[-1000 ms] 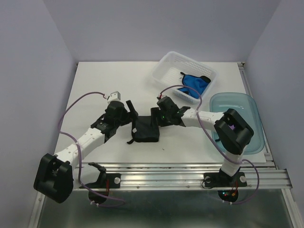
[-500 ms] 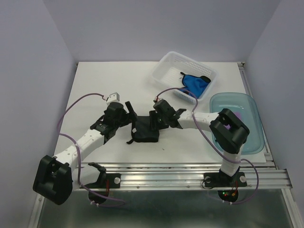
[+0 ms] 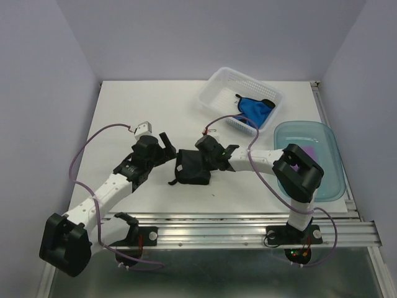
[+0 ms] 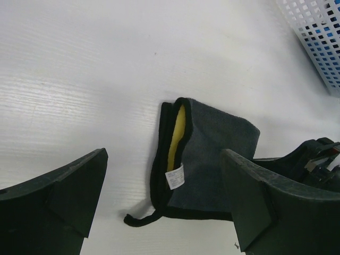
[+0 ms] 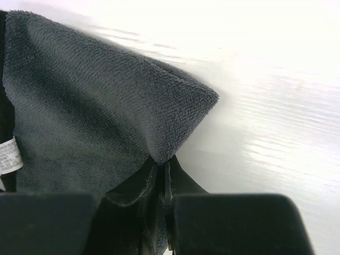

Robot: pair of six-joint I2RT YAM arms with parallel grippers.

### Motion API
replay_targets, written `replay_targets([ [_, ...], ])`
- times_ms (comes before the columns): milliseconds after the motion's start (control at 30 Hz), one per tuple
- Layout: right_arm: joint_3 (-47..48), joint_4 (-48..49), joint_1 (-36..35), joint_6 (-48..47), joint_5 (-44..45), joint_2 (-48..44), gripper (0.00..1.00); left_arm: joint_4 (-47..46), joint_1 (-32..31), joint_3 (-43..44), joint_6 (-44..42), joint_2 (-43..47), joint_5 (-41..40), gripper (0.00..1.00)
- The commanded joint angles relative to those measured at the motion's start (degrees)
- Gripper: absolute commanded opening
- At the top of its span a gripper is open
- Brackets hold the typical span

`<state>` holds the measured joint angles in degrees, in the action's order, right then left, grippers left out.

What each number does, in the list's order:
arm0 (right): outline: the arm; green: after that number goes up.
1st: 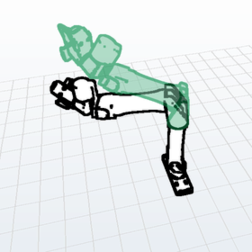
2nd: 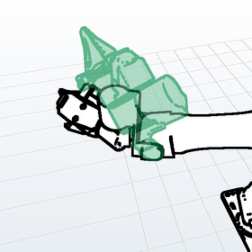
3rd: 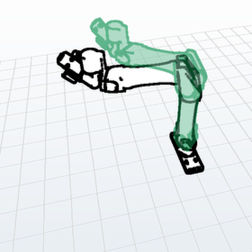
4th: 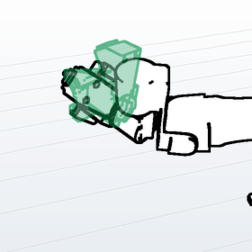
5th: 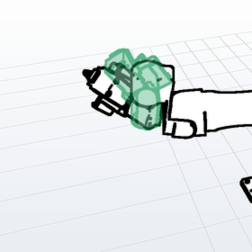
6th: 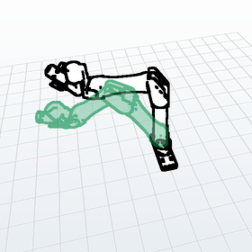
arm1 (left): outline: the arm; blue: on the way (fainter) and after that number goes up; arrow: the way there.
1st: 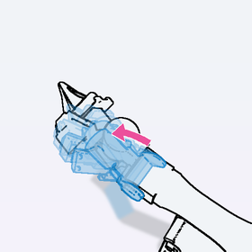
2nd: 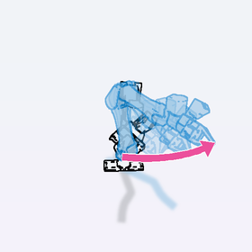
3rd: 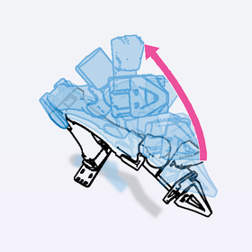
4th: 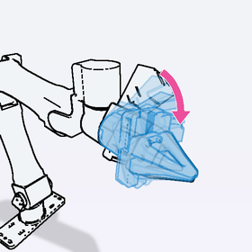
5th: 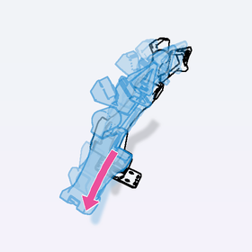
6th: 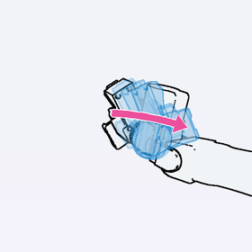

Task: Fold and stack the towels
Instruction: Neatly place the folded towel into the bin

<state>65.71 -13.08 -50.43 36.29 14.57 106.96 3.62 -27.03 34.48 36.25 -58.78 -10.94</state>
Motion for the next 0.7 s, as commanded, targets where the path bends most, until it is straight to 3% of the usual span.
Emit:
replay_targets([
  [0, 2.4, -8.7, 0.2, -0.8, 13.2, -3.3, 0.01, 0.9, -0.1, -0.4, 0.4, 1.8, -3.1, 0.99],
  [200, 1.4, -14.4, 0.4, -8.3, 22.5, -8.7, 0.01, 0.8, -0.1, 0.1, 0.6, 1.6, -4.3, 0.99],
  [433, -0.7, -21.1, 6.4, -10.3, 24.2, -18.6, 0.01, -1.4, -0.1, 4.3, -1.1, -0.6, -3.9, 0.99],
  [667, -3.9, -21.5, 13.1, -16.3, 22.4, -25.9, 0.01, -3.4, -0.1, 8.7, -3.6, -4.8, -4.4, 0.99],
])
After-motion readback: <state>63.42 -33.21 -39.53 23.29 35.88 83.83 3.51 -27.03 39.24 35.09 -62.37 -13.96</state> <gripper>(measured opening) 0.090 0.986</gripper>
